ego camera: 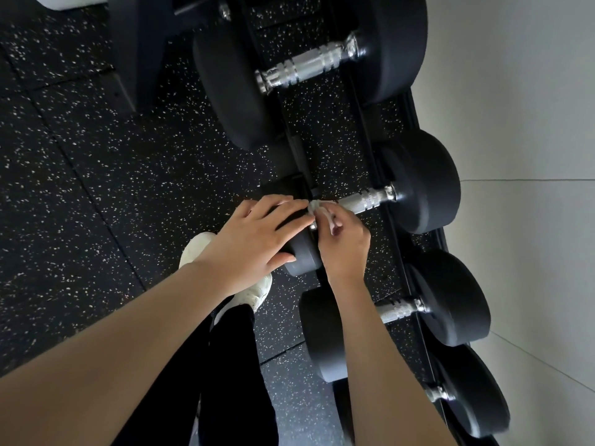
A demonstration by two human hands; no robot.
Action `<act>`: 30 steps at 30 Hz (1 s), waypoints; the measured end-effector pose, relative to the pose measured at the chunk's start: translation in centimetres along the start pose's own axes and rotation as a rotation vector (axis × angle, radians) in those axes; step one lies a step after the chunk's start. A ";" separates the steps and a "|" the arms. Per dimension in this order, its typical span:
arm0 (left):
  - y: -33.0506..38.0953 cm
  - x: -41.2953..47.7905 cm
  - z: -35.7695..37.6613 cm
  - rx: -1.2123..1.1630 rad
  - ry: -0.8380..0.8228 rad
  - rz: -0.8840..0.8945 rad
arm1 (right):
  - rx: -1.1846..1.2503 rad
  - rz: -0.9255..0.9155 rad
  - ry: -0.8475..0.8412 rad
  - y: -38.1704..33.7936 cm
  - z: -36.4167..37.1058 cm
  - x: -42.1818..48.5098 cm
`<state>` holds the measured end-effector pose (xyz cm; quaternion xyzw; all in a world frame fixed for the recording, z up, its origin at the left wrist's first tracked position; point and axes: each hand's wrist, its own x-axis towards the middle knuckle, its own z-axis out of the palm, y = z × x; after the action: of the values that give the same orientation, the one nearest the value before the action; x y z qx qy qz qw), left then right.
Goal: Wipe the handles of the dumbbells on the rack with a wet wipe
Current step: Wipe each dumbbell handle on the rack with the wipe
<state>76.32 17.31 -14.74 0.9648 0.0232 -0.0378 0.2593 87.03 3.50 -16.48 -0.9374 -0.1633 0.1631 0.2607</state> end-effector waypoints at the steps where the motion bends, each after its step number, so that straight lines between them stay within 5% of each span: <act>1: 0.0 0.0 0.0 -0.002 0.002 0.002 | 0.004 -0.002 -0.014 0.0 -0.1 -0.1; 12: -0.1 0.0 0.1 -0.010 -0.006 -0.013 | -0.285 0.169 -0.304 -2.6 -0.9 2.8; 30: -0.2 0.1 0.0 -0.015 0.005 -0.006 | -0.361 0.214 -0.161 -2.3 -3.0 5.0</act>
<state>76.37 17.48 -14.84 0.9629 0.0271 -0.0361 0.2662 92.14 5.96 -13.89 -0.9648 -0.1099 0.2324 0.0558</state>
